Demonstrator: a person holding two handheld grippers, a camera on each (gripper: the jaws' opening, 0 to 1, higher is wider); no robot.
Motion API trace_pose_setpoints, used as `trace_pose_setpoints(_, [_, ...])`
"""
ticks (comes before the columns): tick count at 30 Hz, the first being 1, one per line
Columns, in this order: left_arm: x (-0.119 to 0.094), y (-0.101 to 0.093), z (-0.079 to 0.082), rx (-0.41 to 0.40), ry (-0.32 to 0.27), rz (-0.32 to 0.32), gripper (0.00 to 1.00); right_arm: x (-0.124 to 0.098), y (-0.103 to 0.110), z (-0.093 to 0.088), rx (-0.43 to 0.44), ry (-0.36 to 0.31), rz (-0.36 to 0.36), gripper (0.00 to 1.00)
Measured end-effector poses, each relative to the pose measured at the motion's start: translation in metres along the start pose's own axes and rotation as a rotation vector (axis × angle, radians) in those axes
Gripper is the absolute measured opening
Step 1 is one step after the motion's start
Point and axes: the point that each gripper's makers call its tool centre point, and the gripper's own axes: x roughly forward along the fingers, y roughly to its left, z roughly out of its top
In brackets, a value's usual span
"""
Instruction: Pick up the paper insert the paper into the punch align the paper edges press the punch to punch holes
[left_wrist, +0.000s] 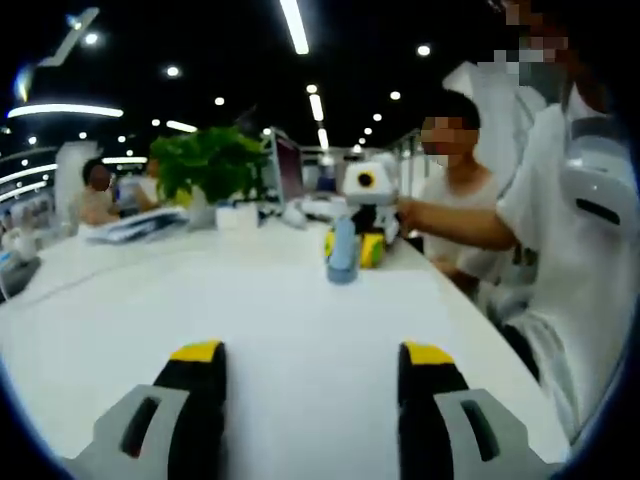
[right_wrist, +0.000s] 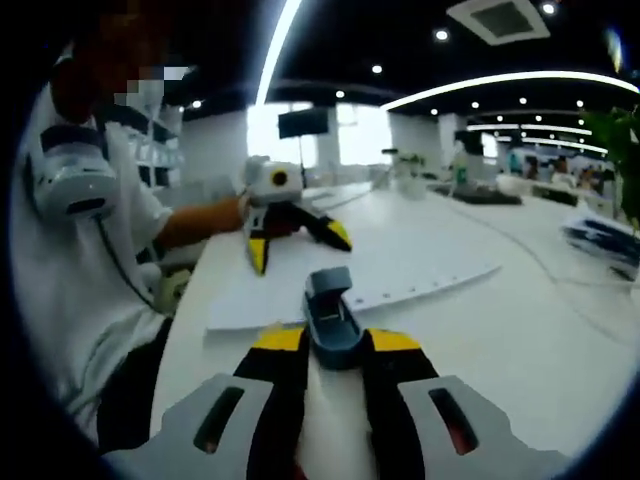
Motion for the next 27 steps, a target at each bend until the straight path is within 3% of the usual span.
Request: trace_pose_setpoints(27, [0.002,0.001,0.001,0.0,-0.002,-0.001,0.7,-0.003,0.015,-0.002,-0.047,0.011,0.09,0.22])
